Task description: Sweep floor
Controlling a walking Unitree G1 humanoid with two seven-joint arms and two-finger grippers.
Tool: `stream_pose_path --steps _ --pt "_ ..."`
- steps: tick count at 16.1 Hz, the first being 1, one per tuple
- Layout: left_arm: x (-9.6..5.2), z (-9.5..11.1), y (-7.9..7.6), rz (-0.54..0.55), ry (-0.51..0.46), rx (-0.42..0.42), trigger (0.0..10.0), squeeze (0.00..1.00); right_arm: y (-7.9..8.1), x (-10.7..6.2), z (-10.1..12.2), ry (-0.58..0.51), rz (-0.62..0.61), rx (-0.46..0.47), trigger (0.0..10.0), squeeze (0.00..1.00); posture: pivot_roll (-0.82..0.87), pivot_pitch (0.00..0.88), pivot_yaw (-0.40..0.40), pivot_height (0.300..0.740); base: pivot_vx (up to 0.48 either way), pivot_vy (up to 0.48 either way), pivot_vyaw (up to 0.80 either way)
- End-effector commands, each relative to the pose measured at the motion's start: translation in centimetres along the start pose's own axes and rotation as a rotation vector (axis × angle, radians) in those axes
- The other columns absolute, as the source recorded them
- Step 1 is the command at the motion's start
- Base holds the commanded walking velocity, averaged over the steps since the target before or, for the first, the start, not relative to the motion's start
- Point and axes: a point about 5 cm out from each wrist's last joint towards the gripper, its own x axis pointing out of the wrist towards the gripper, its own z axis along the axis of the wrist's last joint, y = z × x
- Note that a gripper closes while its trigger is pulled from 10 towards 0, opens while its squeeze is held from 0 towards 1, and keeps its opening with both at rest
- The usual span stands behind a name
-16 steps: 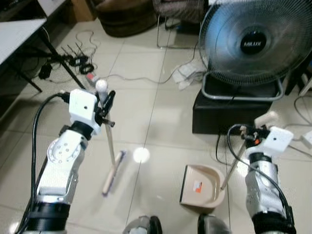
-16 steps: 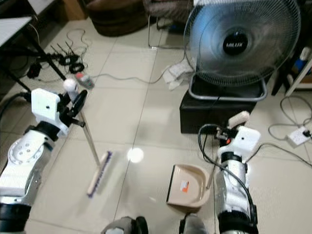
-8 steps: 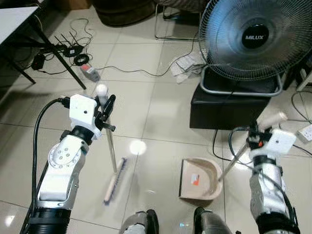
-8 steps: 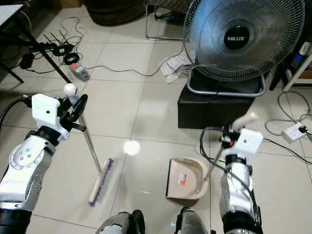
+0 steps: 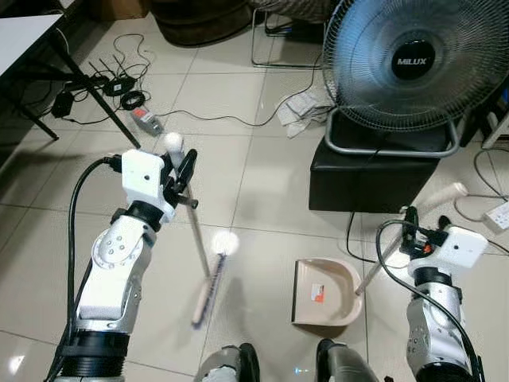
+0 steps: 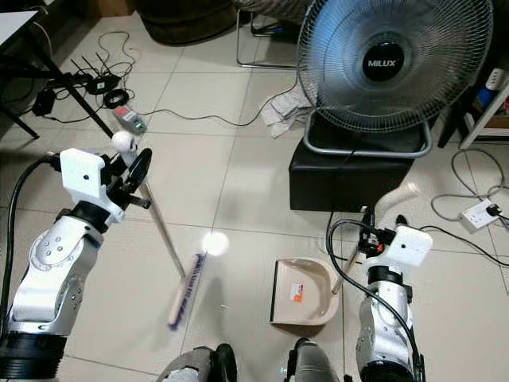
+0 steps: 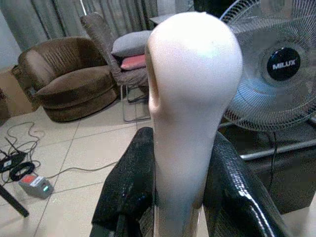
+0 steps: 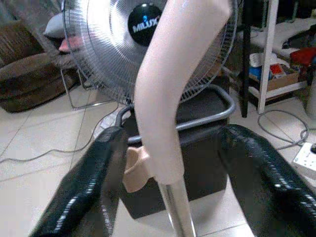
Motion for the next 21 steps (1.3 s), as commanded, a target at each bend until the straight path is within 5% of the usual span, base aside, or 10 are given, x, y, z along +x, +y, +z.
stream_pose_path --steps 1,3,4,5,6,16,17,18,21 --pt "0.0 0.4 0.6 0.02 -0.017 0.025 10.0 0.0 0.0 -0.3 0.0 0.001 -0.008 0.012 10.0 1.0 -0.08 0.146 0.16 0.74 0.0 0.0 0.0" --pt "-0.2 0.4 0.8 0.026 -0.019 0.031 10.0 0.0 -0.5 0.2 0.1 0.014 -0.016 0.022 10.0 1.0 -0.08 0.142 0.154 0.74 0.0 0.0 0.0" --pt "-0.3 0.4 1.0 0.034 -0.019 0.037 10.0 0.0 -0.7 0.5 0.3 0.021 0.001 0.02 10.0 0.55 -0.07 0.139 0.147 0.74 0.0 0.0 0.0" --pt "-0.4 0.4 1.2 0.041 -0.019 0.041 10.0 0.0 -0.7 0.9 0.5 0.028 0.022 0.02 10.0 0.33 -0.07 0.137 0.146 0.74 0.0 0.0 0.0" --pt "-0.4 0.3 1.3 0.045 -0.019 0.042 10.0 0.0 -0.7 1.1 0.6 0.033 0.035 0.022 10.0 0.0 -0.07 0.137 0.146 0.74 0.0 0.0 0.0" --pt "-0.5 0.3 1.6 0.046 -0.011 0.051 10.0 0.0 -1.9 3.6 1.0 0.137 0.16 -0.023 10.0 0.0 -0.07 0.164 0.149 0.74 0.0 0.0 0.0" --pt "-0.5 0.3 1.6 0.045 -0.01 0.051 10.0 0.0 -1.8 3.6 1.0 0.144 0.177 -0.028 8.8 0.0 -0.07 0.164 0.149 0.74 0.0 0.0 0.0" --pt "-0.5 0.3 1.6 0.045 -0.01 0.051 10.0 0.0 -1.8 3.7 1.0 0.149 0.183 -0.032 4.9 0.0 -0.07 0.164 0.149 0.74 0.0 0.0 0.0" --pt "-0.5 0.3 1.7 0.047 -0.007 0.053 10.0 0.0 -2.0 3.9 1.0 0.154 0.202 -0.068 4.0 0.0 -0.06 0.167 0.147 0.74 0.0 0.0 0.0"
